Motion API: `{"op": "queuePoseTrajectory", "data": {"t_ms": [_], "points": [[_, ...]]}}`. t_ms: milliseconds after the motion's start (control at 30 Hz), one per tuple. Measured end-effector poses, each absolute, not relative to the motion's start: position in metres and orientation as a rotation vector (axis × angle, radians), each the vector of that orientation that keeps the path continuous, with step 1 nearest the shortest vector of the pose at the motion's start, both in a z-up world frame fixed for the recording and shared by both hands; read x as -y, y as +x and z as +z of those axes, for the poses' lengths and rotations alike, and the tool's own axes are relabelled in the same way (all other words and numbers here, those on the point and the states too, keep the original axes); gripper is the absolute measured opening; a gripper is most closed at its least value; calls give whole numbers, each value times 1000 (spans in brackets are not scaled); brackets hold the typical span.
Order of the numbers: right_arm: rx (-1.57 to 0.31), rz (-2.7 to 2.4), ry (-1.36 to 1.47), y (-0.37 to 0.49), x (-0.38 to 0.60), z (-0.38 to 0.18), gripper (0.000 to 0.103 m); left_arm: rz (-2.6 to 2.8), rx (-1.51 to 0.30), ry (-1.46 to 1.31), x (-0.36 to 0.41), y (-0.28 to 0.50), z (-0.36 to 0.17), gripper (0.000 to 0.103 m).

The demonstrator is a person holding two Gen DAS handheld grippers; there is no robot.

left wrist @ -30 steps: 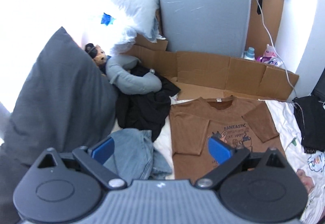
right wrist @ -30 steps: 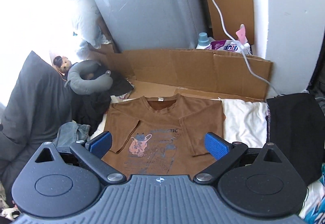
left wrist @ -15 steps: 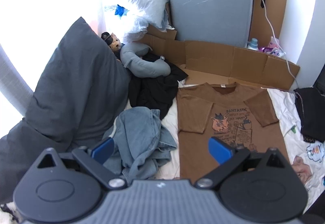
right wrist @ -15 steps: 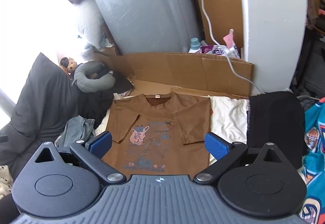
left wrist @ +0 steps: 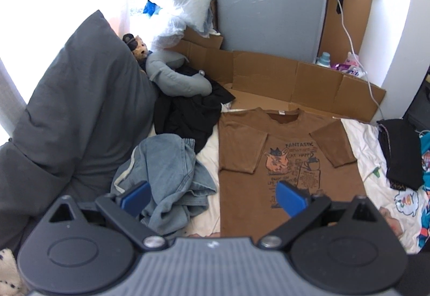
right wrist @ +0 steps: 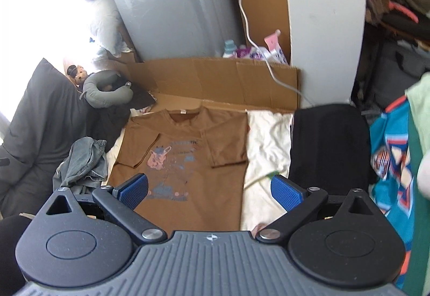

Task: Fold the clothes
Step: 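Open both tools and lift them back to view the folded shirt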

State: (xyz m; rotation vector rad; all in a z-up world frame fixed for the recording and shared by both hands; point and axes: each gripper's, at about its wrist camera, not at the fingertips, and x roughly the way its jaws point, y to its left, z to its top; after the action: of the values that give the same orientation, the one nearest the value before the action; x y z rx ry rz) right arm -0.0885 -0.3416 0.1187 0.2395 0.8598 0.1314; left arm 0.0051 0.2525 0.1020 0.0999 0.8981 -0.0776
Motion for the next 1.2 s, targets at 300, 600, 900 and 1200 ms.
{"op": "queuePoseTrajectory", "data": {"t_ms": [300,600,900,1200], "points": [[-882,94,268,-109,338,48,101,-50,-946,47,-264,-3,43,94],[-902,57,271,-120,326,-15,101,-44,-1066,73,-256,-20,-30,92],[-939,18,282,-124,318,-63,101,-36,-1108,85,-252,-28,-74,92],[-959,-2,309,-126,318,-102,99,-61,-1131,88,-254,-21,-105,92]]}}
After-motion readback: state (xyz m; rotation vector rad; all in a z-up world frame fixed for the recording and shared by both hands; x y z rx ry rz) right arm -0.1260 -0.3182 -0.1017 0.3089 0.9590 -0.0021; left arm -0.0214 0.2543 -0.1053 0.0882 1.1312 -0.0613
